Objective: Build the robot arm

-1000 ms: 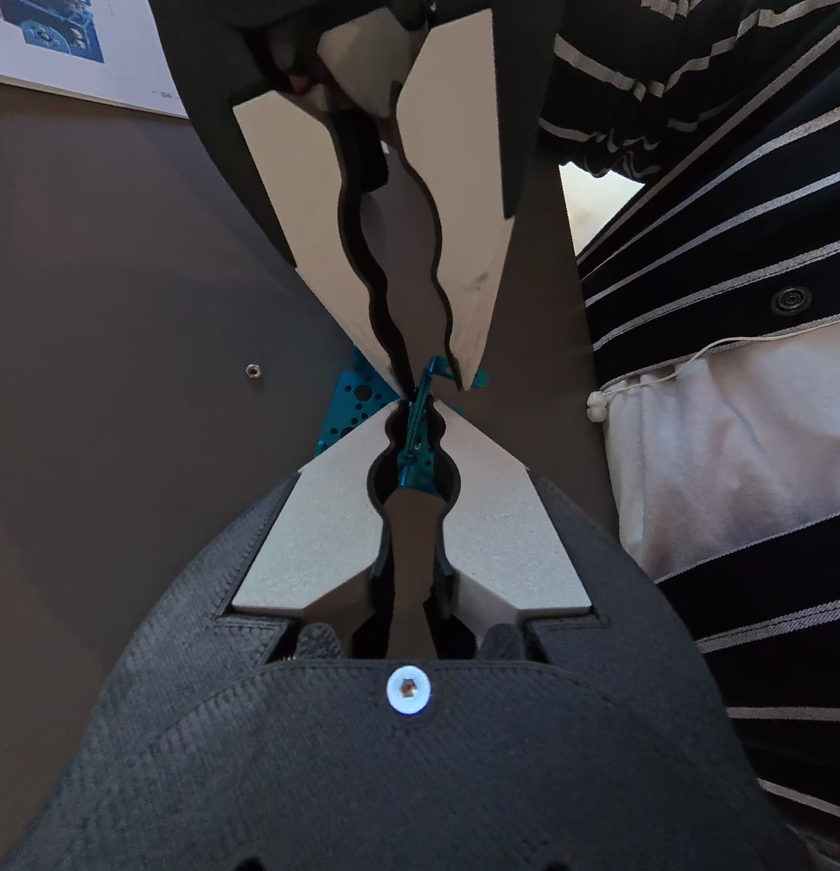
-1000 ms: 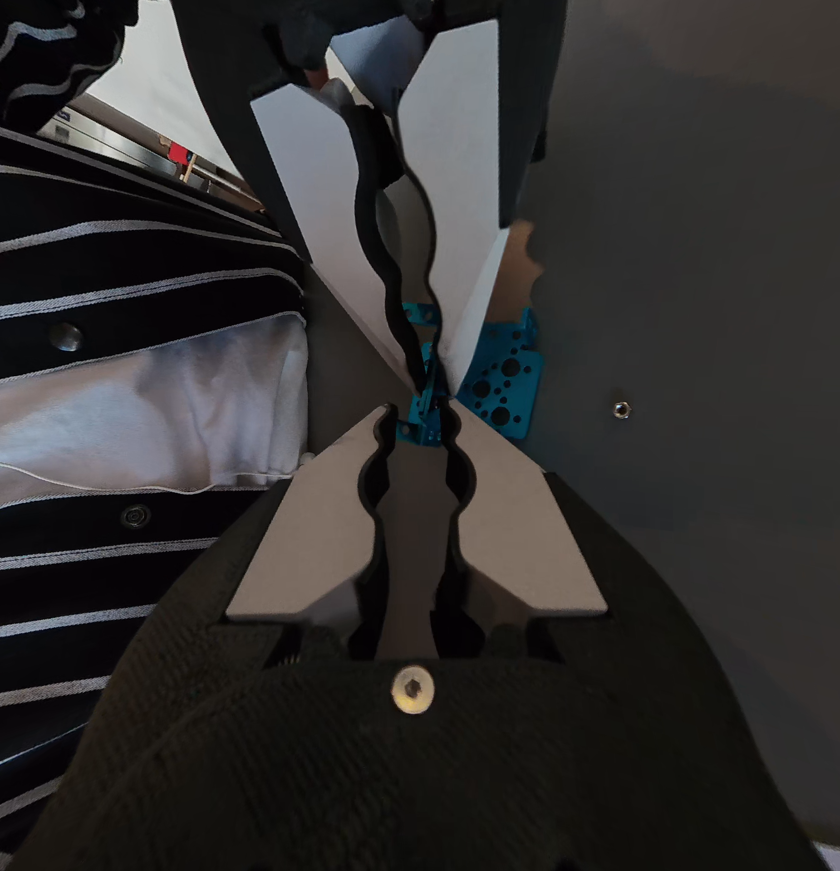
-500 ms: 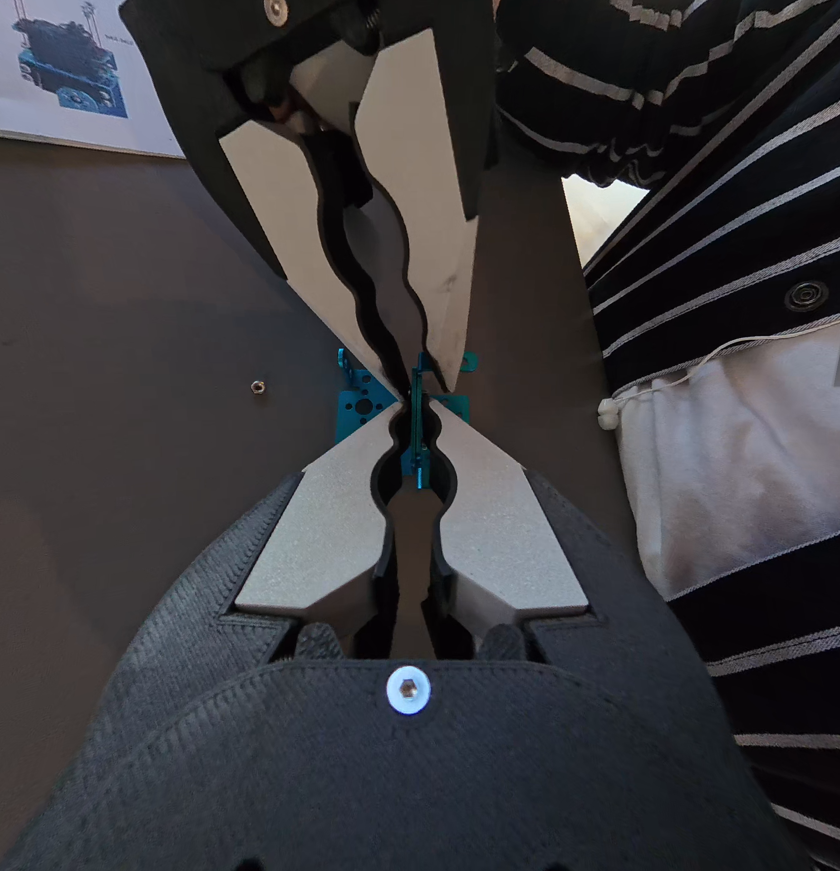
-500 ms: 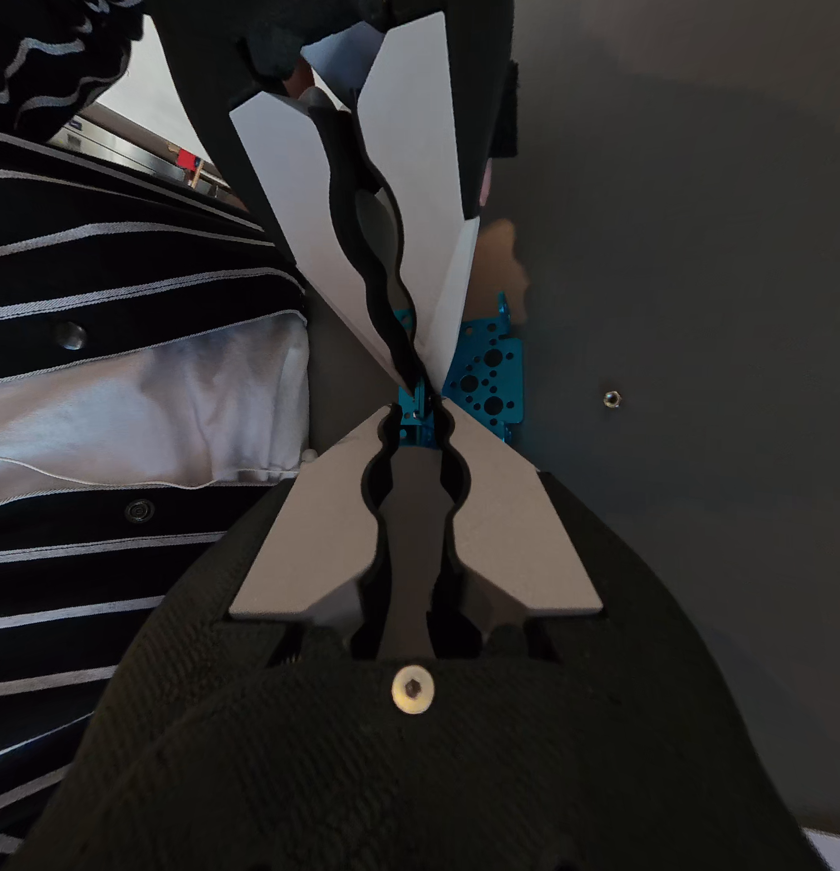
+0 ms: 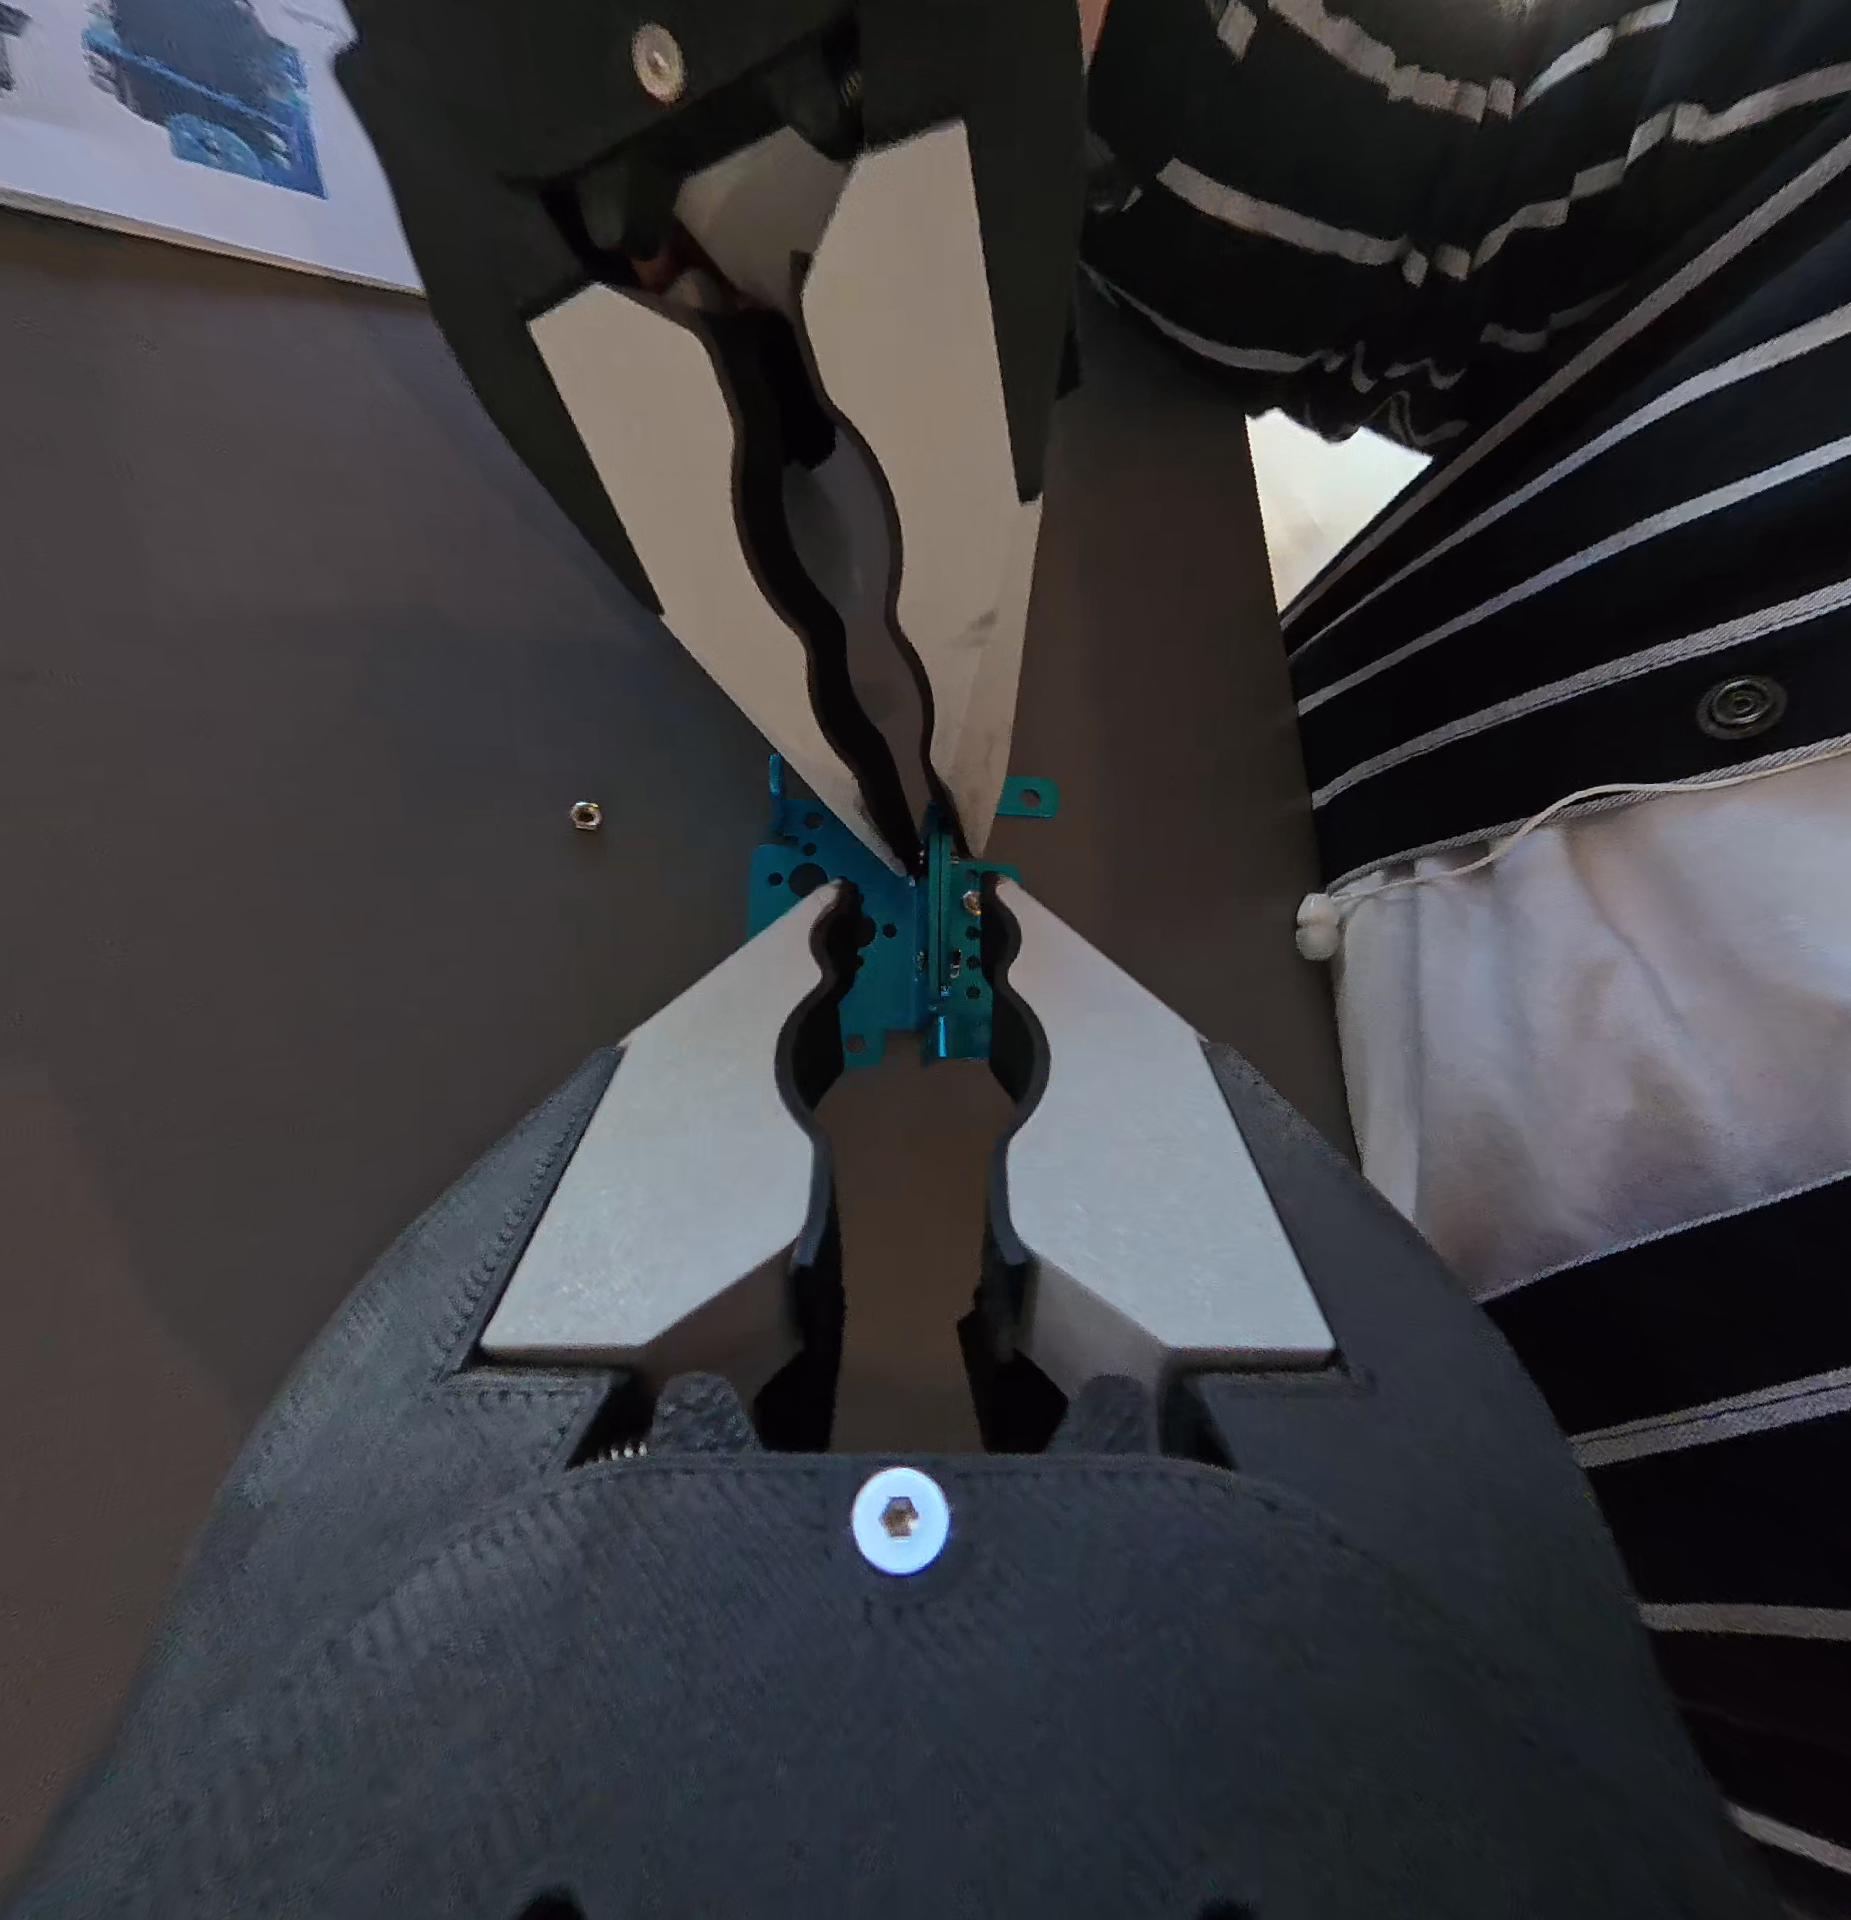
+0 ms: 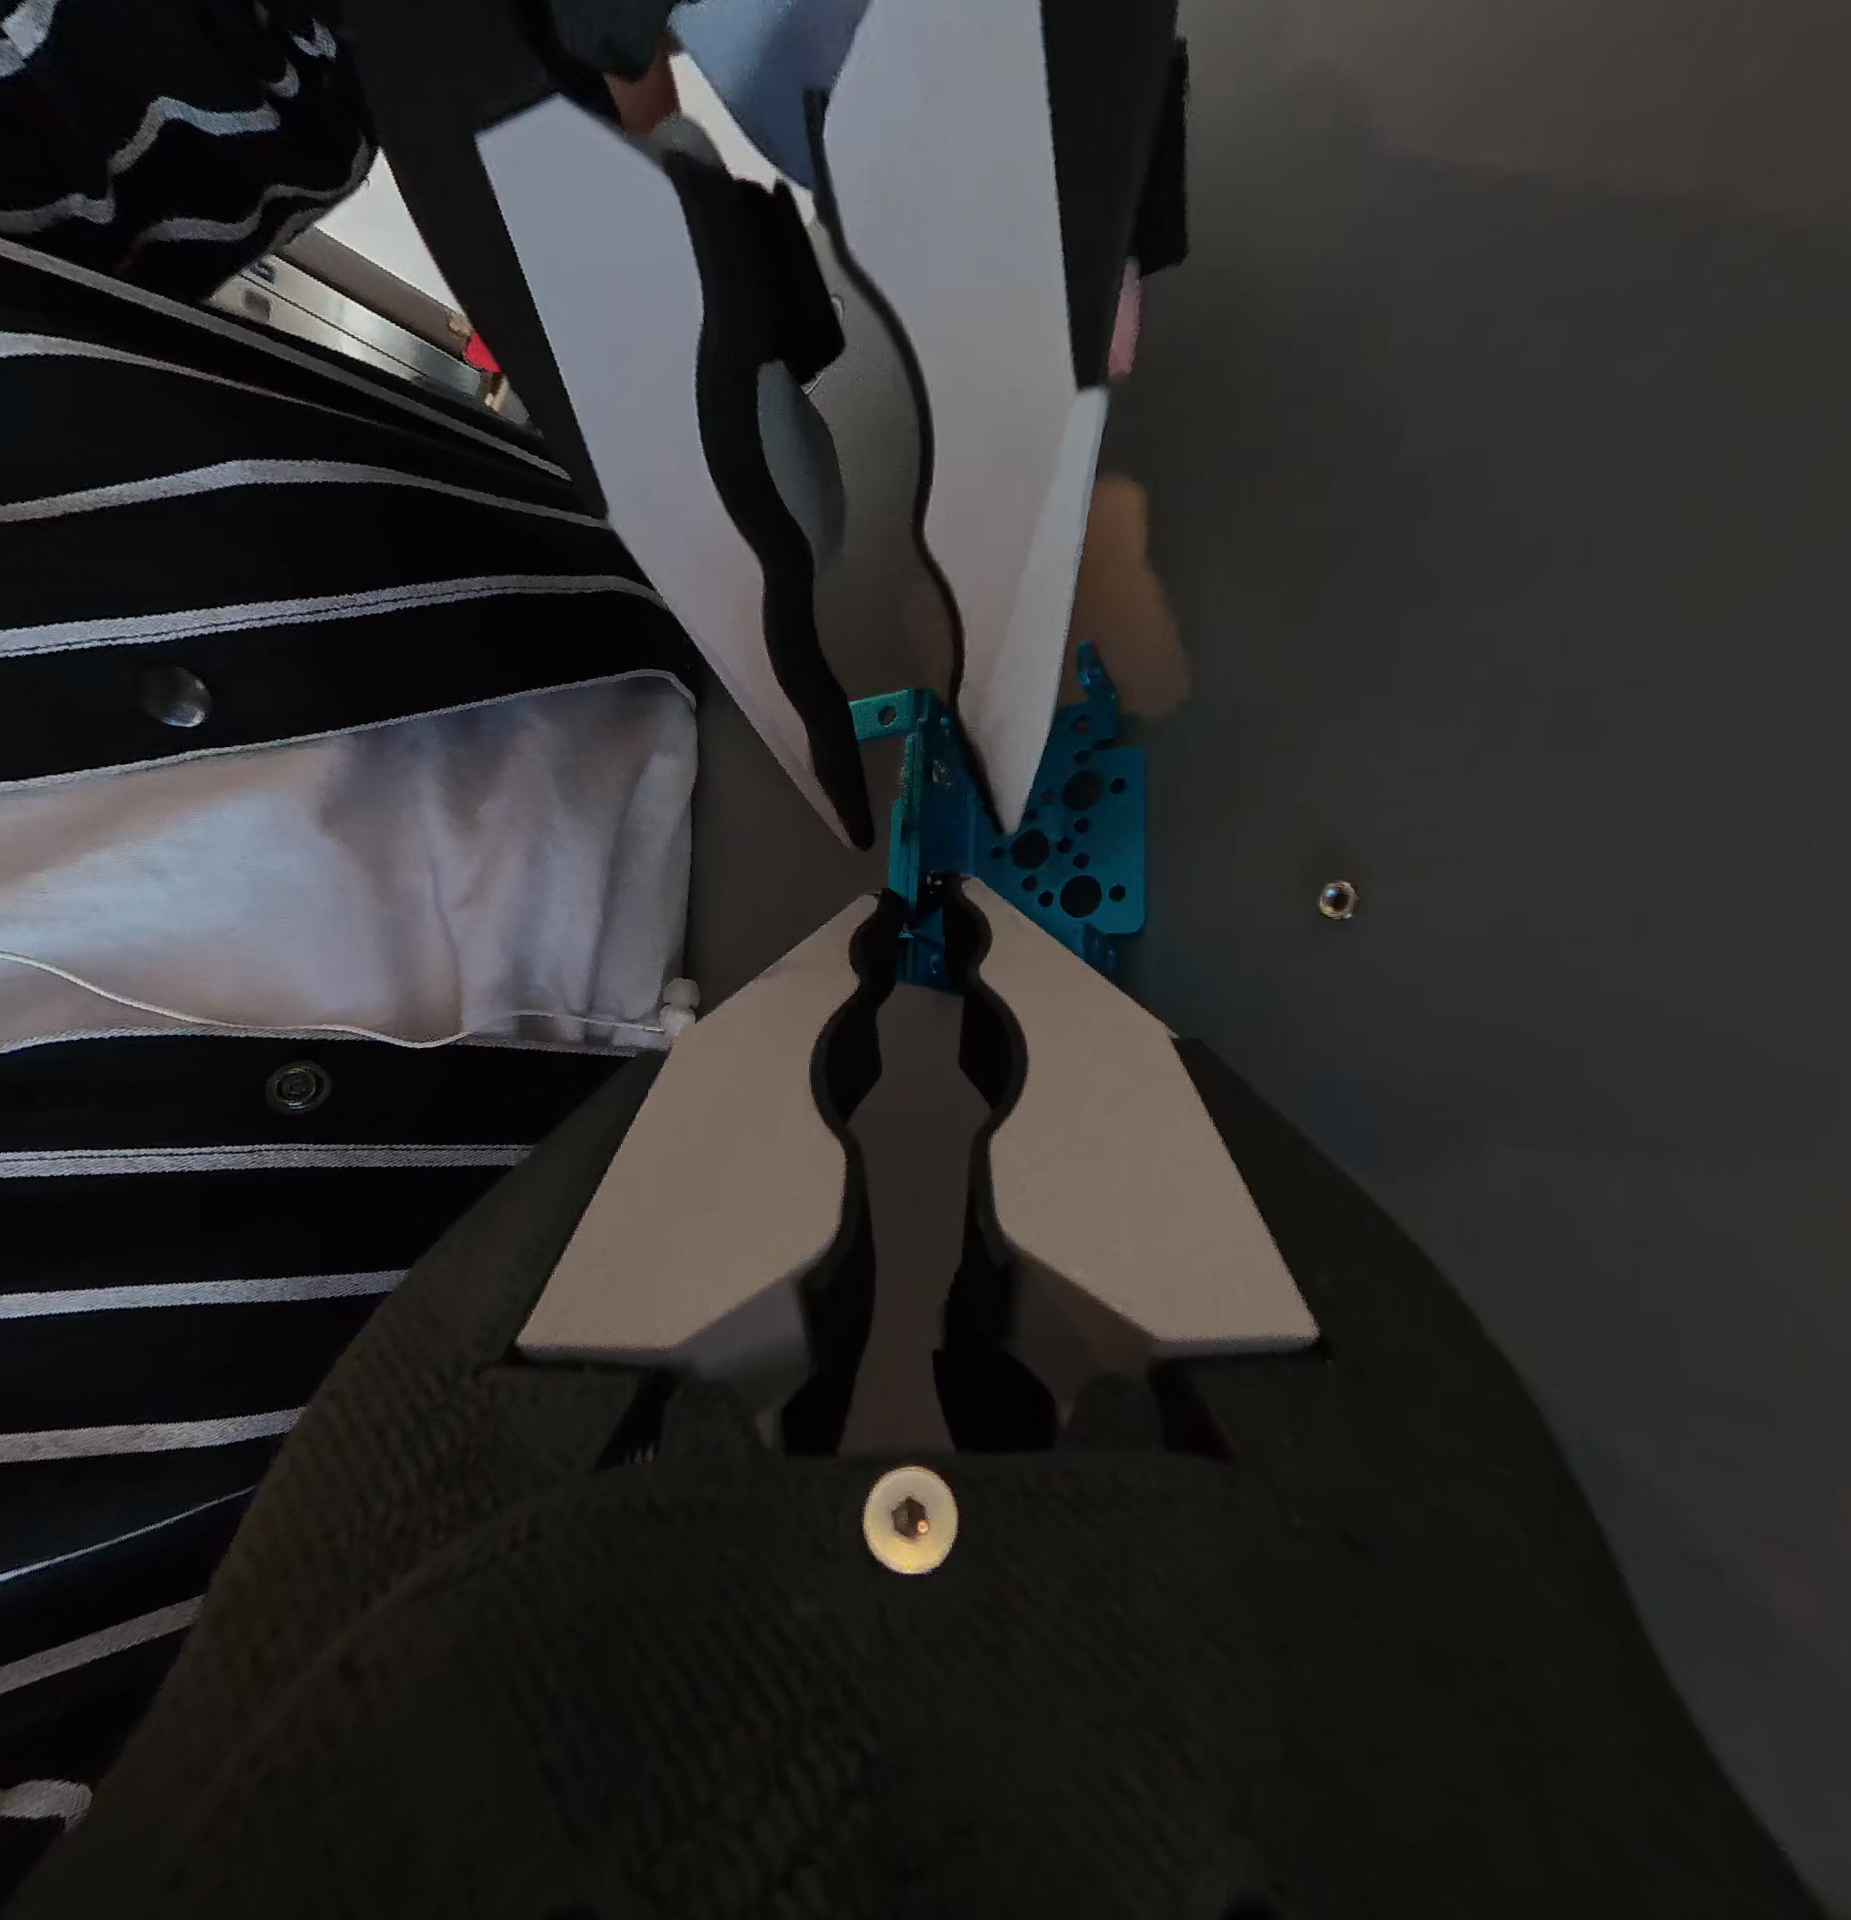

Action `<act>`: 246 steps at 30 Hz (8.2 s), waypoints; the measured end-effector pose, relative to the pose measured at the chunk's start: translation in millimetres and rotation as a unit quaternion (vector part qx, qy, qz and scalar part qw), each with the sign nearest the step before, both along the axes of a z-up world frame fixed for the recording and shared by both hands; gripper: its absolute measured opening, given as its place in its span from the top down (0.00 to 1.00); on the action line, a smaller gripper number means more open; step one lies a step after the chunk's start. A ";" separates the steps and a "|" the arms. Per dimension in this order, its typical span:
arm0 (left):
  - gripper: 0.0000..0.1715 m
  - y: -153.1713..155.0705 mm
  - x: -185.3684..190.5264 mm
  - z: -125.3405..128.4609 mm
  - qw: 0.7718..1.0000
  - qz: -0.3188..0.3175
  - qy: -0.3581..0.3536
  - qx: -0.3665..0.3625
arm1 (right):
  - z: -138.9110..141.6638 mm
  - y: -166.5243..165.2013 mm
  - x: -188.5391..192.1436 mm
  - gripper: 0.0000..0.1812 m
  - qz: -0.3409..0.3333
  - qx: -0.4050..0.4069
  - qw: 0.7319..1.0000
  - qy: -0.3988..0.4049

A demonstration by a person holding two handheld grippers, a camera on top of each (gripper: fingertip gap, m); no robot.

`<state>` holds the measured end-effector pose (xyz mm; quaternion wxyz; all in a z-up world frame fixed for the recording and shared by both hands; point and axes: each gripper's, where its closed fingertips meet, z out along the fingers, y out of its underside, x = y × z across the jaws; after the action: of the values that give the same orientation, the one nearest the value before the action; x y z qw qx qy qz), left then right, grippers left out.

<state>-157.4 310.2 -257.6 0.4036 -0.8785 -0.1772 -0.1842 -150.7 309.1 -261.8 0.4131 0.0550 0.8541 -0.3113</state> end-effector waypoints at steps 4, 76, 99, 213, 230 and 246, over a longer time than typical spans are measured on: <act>0.83 -9.4 -3.1 8.0 0.999 0.022 0.027 0.001 | 1.7 0.8 4.9 0.95 0.011 -0.002 1.000 -0.001; 1.00 6.0 7.5 -4.7 0.996 -0.023 0.081 0.033 | 29.8 17.3 41.1 0.93 -0.239 -0.140 0.912 0.304; 1.00 10.2 20.3 -9.2 0.997 -0.057 0.022 0.052 | 13.8 14.0 48.8 1.00 -0.187 -0.121 0.912 0.345; 1.00 13.1 12.5 -8.8 0.983 0.046 0.178 0.021 | 24.7 31.9 -45.1 0.95 -0.174 -0.101 0.904 0.378; 1.00 16.3 11.4 -9.6 0.983 0.041 0.180 0.017 | -21.4 2.2 -70.9 0.90 -0.019 0.012 0.908 0.418; 1.00 19.8 12.2 -10.4 0.982 0.031 0.187 0.016 | -29.0 -6.1 -71.9 0.93 -0.030 0.029 0.924 0.381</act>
<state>-145.1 330.0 -268.0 0.4489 -0.8851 -0.1228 -0.0072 -222.5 303.0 -290.9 0.0454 -0.0300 0.9537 -0.2959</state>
